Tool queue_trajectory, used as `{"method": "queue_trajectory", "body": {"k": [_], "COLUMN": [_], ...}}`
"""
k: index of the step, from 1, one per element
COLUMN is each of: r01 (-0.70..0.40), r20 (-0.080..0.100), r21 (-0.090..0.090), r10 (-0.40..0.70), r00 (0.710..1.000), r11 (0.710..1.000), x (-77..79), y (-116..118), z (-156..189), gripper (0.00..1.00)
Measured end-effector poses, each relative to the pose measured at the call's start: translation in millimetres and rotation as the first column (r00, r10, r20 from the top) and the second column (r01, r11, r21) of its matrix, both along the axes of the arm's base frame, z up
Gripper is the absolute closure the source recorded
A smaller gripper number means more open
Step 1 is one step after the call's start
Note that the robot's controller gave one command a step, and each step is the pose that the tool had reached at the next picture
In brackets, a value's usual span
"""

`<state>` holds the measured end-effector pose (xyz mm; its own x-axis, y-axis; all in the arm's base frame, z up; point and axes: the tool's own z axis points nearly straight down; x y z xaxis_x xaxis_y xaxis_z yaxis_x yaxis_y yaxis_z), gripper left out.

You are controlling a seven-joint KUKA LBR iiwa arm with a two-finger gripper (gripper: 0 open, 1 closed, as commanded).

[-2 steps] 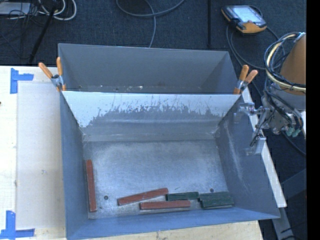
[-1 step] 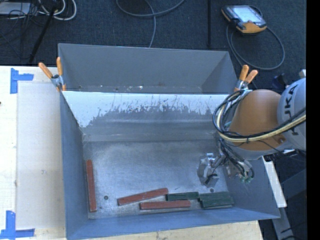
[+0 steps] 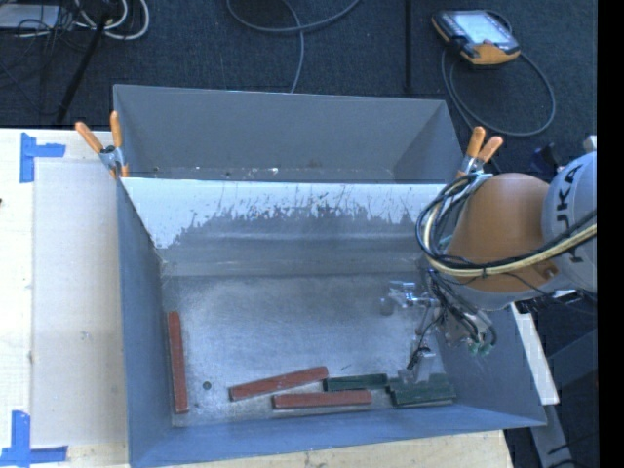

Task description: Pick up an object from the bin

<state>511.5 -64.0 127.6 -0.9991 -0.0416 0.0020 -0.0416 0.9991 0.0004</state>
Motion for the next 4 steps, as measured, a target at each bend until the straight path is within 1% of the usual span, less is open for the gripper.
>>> {"method": "queue_trajectory", "body": {"k": [1,2,3,4], "r01": [0.000,-0.162,-0.199,-0.200], "r20": [0.000,0.004,0.005,0.006], "r21": [0.000,-0.001,-0.001,-0.001], "r10": [0.000,0.162,0.199,0.200], "r00": [1.000,0.987,0.980,0.980], "r11": [1.000,0.987,0.980,0.980], "x": [0.0,-19.0,-37.1,-37.0], "y": [0,12,13,13], "z": [0,-16,-57,-57], "gripper": [0.00,0.00,1.00,1.00]}}
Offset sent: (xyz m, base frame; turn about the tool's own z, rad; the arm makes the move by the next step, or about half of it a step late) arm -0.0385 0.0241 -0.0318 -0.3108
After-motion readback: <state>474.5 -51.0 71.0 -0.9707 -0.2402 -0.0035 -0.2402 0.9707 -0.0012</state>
